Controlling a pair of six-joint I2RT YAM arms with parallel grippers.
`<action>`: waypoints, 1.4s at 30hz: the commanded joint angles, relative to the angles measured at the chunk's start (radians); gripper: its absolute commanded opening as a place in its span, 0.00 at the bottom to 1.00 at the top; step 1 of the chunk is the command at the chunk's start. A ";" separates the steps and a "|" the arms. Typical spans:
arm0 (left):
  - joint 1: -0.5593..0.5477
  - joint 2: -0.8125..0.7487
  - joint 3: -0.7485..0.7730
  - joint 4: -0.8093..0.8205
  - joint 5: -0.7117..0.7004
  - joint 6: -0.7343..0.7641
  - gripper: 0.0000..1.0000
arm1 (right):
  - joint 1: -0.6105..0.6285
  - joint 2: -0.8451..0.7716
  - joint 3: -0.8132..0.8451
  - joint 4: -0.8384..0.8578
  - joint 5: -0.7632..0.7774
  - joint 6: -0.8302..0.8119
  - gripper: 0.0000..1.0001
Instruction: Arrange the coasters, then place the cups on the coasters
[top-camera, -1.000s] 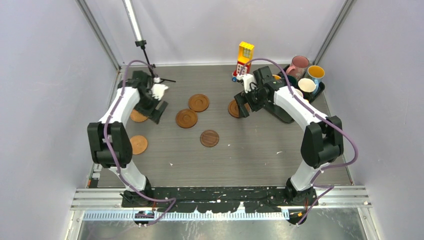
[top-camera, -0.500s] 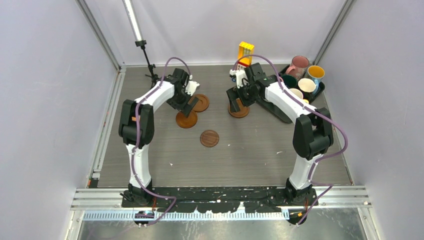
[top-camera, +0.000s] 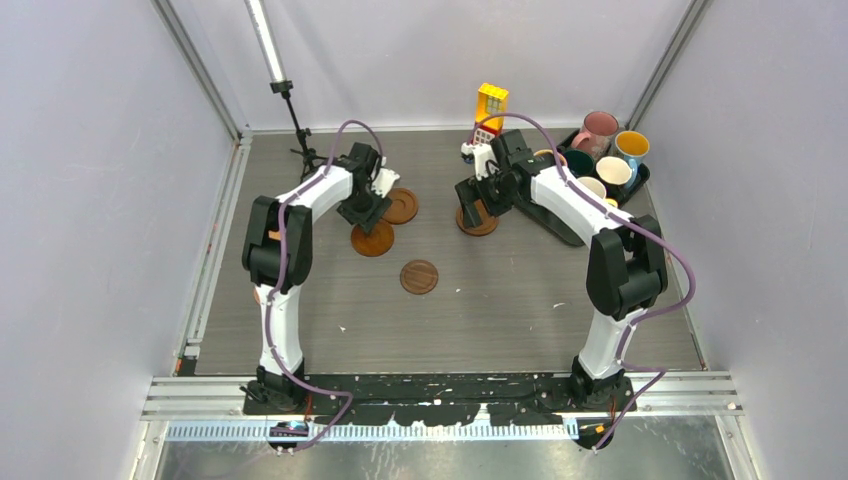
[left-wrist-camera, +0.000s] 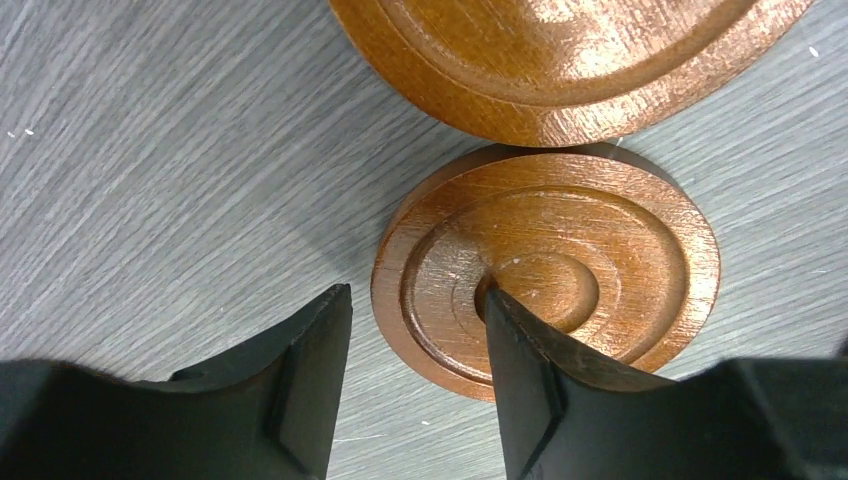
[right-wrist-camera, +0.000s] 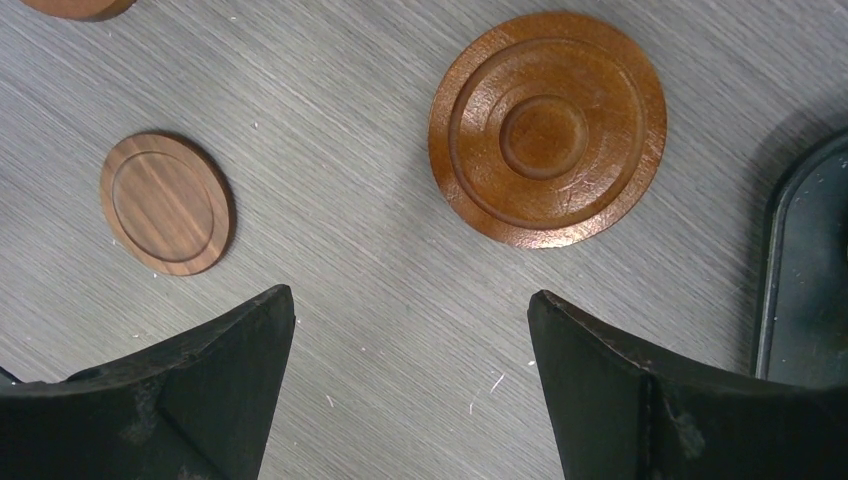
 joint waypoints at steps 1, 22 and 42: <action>0.012 -0.017 -0.046 0.014 -0.031 0.034 0.51 | 0.003 -0.063 -0.021 0.020 0.017 -0.016 0.91; 0.063 0.004 0.172 -0.063 -0.012 -0.012 0.59 | 0.001 -0.119 -0.065 0.015 0.028 -0.019 0.91; -0.315 -0.269 -0.235 0.051 0.173 -0.027 0.77 | -0.091 -0.151 -0.082 -0.005 0.010 0.025 0.91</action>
